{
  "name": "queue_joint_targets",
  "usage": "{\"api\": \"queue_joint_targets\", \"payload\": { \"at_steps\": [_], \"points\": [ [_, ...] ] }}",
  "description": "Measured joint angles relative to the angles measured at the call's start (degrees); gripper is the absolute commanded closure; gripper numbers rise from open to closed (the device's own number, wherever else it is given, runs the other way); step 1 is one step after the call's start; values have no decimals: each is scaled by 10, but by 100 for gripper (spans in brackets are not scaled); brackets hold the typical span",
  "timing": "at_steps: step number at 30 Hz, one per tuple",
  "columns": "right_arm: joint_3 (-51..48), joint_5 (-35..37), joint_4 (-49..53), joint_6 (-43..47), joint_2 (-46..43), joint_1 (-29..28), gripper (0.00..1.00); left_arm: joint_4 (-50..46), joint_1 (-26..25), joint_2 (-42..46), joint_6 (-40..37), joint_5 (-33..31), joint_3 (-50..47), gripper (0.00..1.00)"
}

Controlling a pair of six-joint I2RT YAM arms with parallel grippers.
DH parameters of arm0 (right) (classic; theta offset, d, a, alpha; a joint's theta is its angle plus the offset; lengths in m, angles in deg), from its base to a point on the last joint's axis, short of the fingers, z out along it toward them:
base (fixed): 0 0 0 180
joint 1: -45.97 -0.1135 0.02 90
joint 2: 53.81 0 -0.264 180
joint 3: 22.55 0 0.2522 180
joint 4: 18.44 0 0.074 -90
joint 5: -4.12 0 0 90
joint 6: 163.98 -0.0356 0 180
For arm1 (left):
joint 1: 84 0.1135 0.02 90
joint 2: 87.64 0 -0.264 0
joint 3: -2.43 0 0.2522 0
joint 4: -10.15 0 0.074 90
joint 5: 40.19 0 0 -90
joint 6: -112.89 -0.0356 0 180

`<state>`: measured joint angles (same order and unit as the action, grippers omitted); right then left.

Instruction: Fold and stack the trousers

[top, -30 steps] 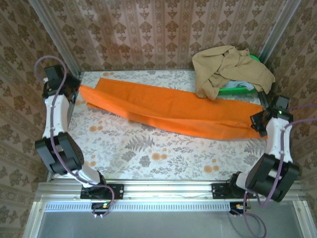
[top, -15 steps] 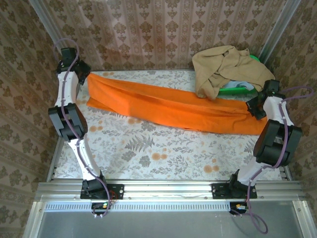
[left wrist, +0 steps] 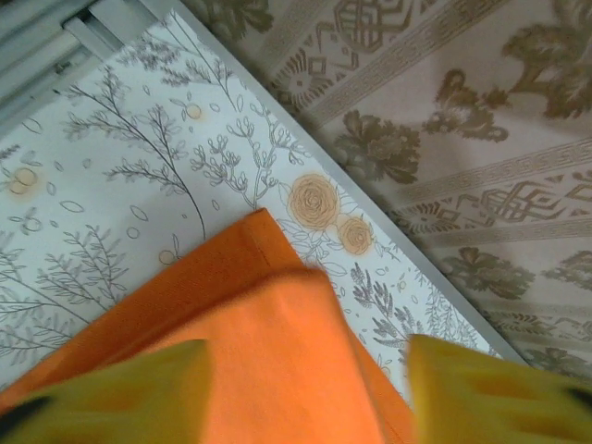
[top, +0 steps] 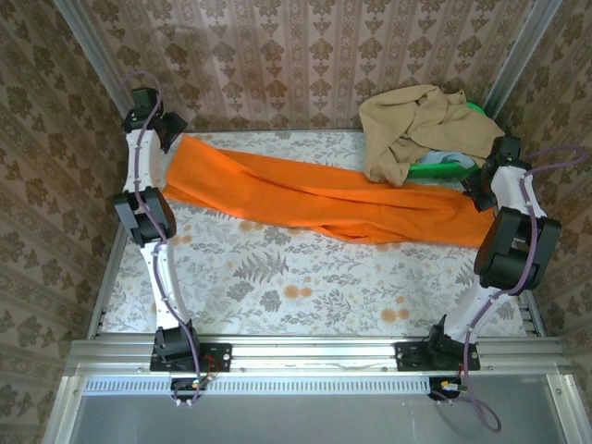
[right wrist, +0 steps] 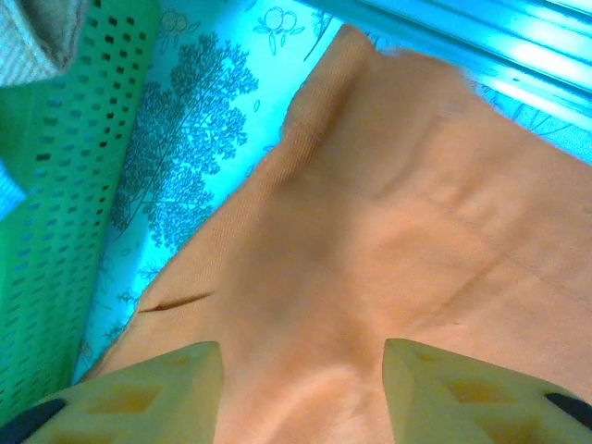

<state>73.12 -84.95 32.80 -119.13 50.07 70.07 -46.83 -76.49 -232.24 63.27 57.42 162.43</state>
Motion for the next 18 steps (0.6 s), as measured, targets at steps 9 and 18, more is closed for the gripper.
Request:
{"api": "queue_joint_targets", "payload": {
  "at_steps": [9, 18],
  "points": [
    [-56, 27, 1, 15, -116, -56, 44, -9, -2, 68, -45, 23, -105, 0],
    [-13, 23, 2, 30, -35, -399, 48, 100, -37, 291, -62, 60, -460, 3]
  ]
}}
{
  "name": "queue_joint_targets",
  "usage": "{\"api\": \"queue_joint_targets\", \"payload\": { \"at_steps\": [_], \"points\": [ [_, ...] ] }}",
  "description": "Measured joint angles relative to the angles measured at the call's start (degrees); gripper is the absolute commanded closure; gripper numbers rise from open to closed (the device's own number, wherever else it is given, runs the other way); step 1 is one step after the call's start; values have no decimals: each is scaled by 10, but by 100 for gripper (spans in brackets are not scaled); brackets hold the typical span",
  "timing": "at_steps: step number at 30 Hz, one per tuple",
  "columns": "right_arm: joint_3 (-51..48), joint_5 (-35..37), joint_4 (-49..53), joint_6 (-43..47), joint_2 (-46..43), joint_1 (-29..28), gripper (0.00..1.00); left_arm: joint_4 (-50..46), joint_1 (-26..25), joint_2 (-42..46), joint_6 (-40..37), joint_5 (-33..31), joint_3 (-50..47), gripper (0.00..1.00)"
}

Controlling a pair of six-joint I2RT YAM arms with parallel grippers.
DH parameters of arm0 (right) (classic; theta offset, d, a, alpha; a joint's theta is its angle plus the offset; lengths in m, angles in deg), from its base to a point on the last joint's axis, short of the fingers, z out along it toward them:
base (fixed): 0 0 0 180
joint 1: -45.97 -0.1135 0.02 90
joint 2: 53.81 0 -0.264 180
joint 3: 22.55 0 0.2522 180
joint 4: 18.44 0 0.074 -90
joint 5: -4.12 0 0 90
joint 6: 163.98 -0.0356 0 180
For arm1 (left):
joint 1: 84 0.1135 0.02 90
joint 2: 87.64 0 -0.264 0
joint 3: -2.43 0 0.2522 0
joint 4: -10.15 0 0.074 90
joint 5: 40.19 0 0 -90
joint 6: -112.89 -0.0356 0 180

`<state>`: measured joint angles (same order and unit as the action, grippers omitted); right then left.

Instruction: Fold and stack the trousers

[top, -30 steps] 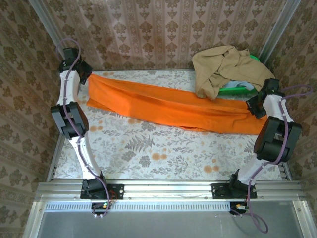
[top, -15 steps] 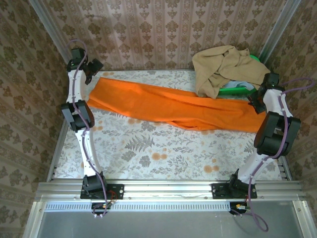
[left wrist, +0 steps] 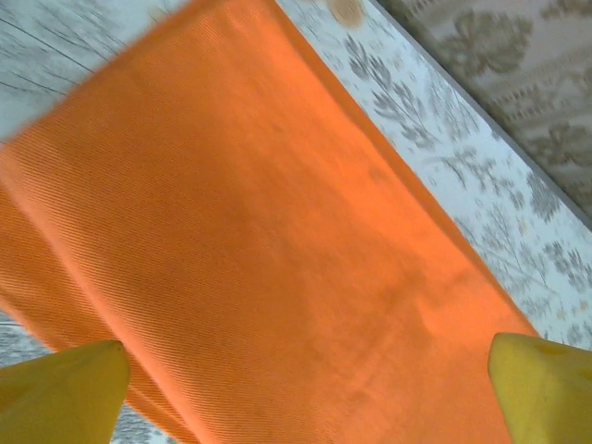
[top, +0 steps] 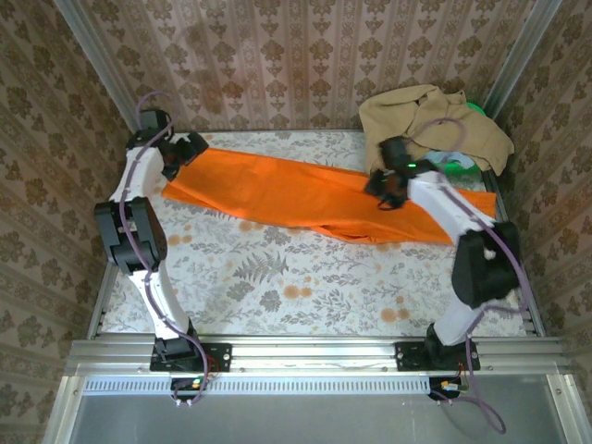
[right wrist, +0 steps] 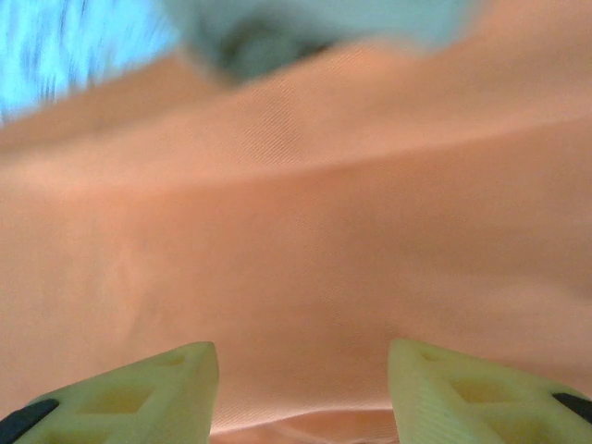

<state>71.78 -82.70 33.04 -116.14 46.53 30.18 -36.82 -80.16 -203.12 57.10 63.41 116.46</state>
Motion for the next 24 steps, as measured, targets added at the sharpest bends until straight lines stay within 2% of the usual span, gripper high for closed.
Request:
{"api": "queue_joint_targets", "payload": {
  "at_steps": [4, 7, 10, 13, 18, 24],
  "points": [
    [148, 1, 26, 21, 160, -88, 49, 34, -22, -61, 0, 27, -8, 4],
    [219, 11, 49, 32, 241, -113, 50, 42, -37, -101, 0, 33, -28, 3],
    [229, 16, 78, 38, 276, -115, 49, 66, -41, -95, 6, 36, -52, 4],
    [183, 18, 79, 45, 269, -111, 49, 118, -34, -64, 20, 45, -122, 4],
    [60, 12, 61, 56, 189, -111, 49, 177, -10, 28, 47, 47, -265, 5],
    [-109, -21, 28, 60, 71, -113, 49, 172, 34, 182, 66, 31, -451, 5]
  ]
}}
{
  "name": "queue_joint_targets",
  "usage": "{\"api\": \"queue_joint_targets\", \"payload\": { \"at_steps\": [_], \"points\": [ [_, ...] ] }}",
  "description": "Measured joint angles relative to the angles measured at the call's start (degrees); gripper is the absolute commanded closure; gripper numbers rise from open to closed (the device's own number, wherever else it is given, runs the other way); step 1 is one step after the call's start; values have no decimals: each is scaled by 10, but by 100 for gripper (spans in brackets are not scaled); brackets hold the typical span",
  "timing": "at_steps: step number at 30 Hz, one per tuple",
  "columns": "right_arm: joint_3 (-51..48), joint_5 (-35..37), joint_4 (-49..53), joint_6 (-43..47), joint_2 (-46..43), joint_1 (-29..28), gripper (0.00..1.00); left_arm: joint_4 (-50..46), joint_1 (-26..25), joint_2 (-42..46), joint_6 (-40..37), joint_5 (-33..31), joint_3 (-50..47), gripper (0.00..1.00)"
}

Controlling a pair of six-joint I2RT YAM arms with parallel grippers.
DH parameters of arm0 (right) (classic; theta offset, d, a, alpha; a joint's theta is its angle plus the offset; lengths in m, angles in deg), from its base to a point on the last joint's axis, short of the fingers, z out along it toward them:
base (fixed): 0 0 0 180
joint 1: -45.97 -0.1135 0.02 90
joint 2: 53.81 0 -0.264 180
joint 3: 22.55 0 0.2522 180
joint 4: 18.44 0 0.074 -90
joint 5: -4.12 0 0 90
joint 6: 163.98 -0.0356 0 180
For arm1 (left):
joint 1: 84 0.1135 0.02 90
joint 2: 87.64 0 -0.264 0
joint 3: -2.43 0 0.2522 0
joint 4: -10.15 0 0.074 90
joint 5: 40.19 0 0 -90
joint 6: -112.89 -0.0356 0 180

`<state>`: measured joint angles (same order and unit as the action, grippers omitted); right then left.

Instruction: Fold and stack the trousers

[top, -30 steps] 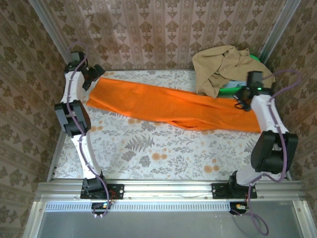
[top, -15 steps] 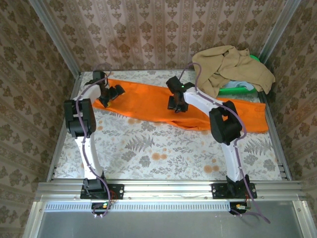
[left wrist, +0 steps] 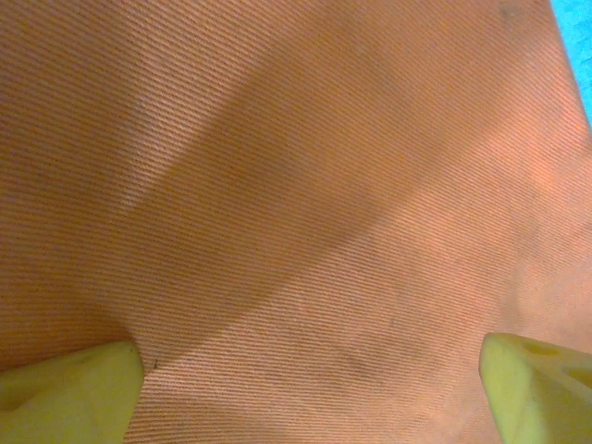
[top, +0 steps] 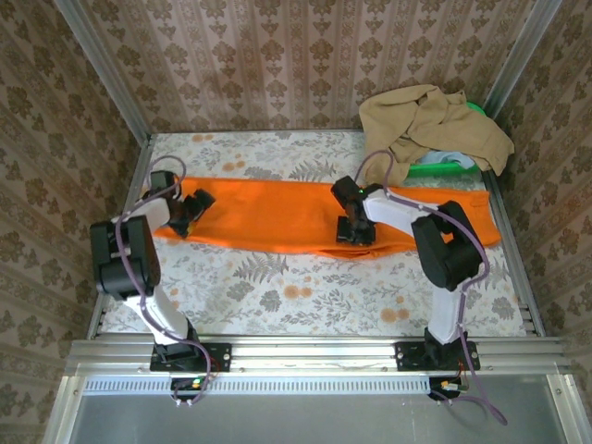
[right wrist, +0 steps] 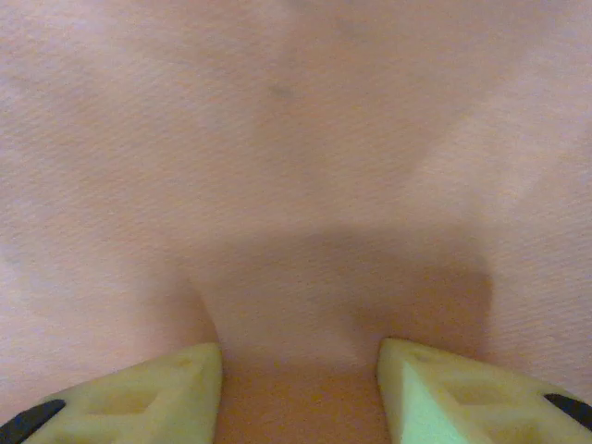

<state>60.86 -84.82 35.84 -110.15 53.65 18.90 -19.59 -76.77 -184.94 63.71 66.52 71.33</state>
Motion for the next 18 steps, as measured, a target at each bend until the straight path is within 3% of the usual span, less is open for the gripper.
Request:
{"api": "queue_joint_targets", "payload": {
  "at_steps": [6, 11, 16, 18],
  "points": [
    [-119, -31, -5, 0, -95, -3, 49, -65, 24, 165, 0, -41, -132, 4],
    [-142, -54, 31, 0, -153, 10, 47, -113, 49, 245, -5, -51, -162, 4],
    [-127, -58, 75, 15, -248, 88, 40, -132, 47, 284, -7, -50, -151, 5],
    [-108, -53, 85, 22, -267, 139, 38, -134, 24, 275, -7, -51, -125, 5]
  ]
}}
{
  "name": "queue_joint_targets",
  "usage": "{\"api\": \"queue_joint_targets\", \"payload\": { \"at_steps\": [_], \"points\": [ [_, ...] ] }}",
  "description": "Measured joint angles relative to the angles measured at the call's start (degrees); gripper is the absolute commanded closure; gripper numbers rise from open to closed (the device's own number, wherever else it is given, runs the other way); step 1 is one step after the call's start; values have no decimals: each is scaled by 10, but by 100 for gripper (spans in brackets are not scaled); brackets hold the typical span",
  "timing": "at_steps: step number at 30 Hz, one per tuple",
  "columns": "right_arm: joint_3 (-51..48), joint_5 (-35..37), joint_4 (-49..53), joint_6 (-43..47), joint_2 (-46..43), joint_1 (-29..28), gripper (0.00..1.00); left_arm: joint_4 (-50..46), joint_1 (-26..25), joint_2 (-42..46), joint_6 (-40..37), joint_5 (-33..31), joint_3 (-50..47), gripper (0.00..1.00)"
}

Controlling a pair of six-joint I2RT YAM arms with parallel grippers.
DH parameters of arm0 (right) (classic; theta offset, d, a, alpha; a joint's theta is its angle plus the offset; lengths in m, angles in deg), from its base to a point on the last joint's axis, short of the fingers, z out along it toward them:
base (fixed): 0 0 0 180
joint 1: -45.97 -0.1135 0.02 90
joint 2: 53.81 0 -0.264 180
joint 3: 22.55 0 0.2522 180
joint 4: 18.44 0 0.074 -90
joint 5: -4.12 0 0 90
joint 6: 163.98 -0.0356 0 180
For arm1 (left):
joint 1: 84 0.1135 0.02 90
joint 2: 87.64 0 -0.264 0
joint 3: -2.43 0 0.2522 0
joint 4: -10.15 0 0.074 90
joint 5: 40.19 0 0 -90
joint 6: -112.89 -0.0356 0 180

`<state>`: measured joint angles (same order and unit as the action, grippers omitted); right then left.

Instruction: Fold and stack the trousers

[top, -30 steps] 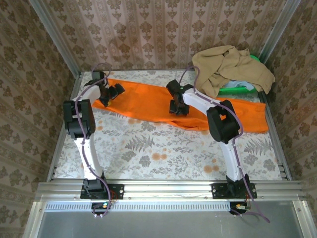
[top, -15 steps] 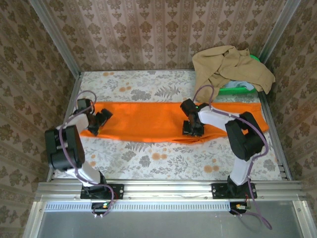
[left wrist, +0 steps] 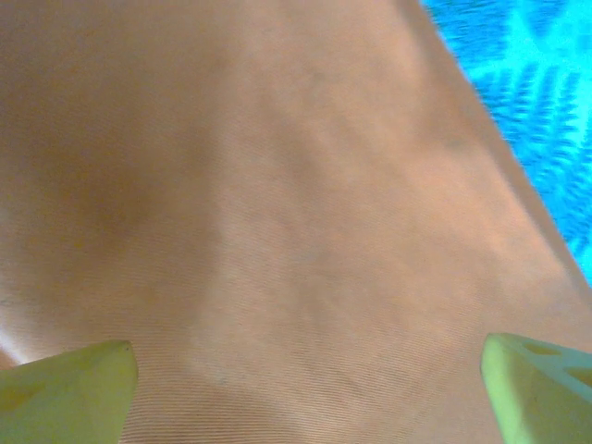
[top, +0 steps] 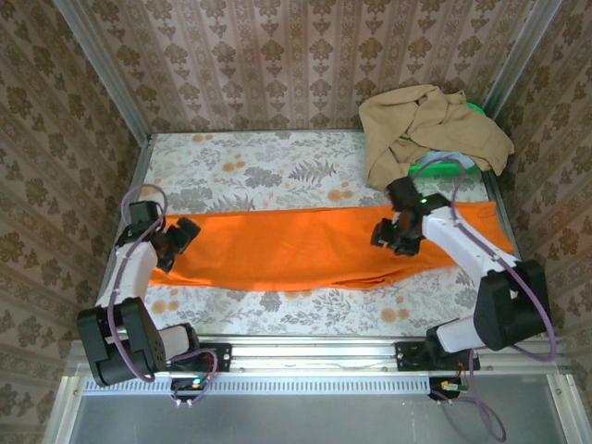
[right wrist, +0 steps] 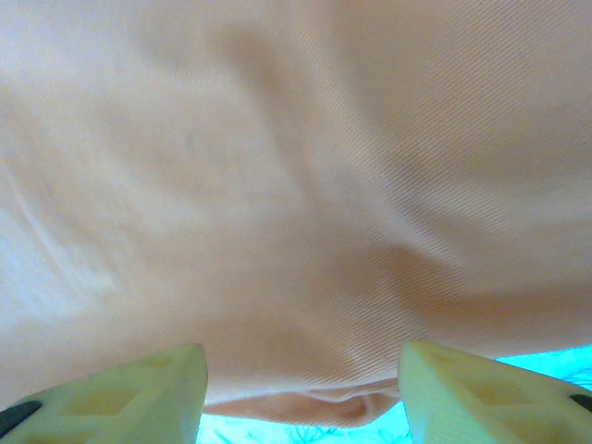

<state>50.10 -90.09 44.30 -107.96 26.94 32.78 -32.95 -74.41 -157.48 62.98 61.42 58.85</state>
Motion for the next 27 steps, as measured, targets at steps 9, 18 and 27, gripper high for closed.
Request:
{"api": "queue_joint_targets", "payload": {
  "at_steps": [9, 18, 27],
  "points": [
    [-25, 24, -9, -4, -1, 162, 34, 55, -182, -124, -2, 1, 93, 4],
    [-187, -48, -35, -50, -75, 178, 27, 7, -201, -29, -29, 7, 43, 1],
    [-172, -80, -108, -67, 29, 174, 79, -6, -205, 19, -23, 27, -64, 0]
  ]
}}
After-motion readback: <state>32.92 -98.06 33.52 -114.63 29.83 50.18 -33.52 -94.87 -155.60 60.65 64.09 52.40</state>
